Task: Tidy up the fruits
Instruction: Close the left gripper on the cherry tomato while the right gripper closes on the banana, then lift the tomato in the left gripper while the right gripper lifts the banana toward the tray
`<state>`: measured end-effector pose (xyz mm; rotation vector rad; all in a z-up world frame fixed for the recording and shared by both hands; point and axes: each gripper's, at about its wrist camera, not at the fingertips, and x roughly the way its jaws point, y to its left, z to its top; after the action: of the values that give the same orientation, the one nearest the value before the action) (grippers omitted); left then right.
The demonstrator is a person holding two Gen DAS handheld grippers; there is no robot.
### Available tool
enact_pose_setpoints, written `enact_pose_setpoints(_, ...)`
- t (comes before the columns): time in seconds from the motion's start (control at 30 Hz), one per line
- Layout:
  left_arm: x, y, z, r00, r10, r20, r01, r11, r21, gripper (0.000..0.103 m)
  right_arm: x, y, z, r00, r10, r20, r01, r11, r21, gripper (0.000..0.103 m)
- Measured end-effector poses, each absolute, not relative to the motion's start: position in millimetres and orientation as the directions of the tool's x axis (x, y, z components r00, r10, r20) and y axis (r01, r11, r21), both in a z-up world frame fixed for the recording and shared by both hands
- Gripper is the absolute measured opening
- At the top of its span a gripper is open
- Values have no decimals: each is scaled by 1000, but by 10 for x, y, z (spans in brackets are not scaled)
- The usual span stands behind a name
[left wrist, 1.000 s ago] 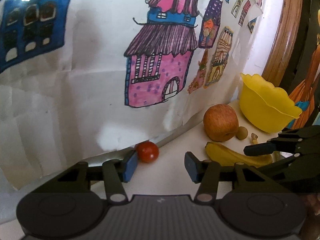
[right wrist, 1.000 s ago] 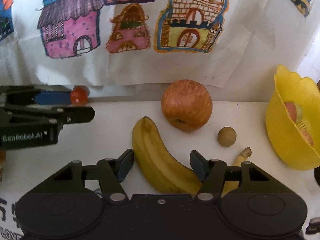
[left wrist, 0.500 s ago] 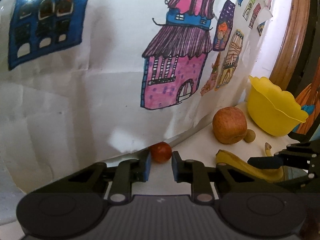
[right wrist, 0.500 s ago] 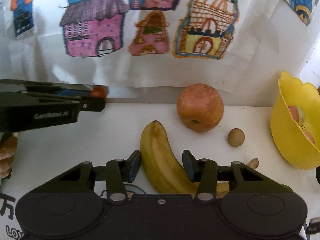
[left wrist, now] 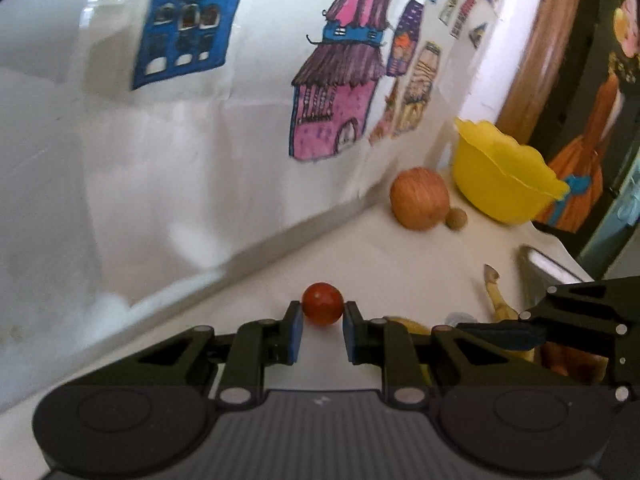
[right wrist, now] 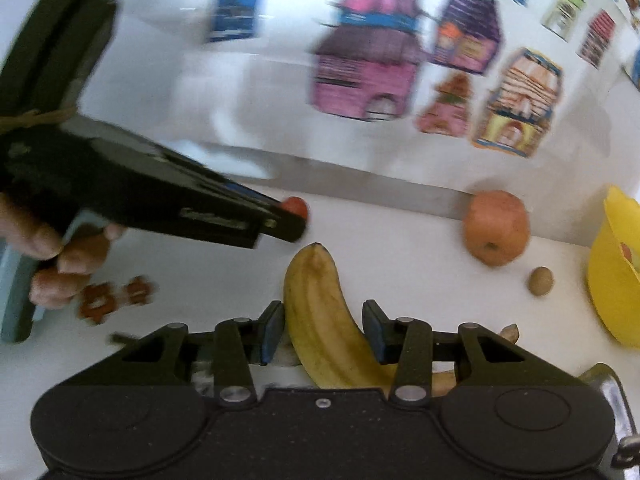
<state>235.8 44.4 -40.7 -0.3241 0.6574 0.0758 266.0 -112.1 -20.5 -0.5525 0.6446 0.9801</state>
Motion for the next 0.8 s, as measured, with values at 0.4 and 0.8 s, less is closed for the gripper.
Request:
enact_pose_setpoints(0.4, 1816, 422, -365, 779, -76, -622, -96, 966, -238, 23, 2113, -1159, -165, 427, 588, -687, -890, 407, -205, 46)
enact_pose_setpoints(0.8, 1788, 467, -372, 786, -95, -611, -71, 968, -242, 24, 1989, -1319, -116, 492, 615, -617, -827, 550, -111, 66)
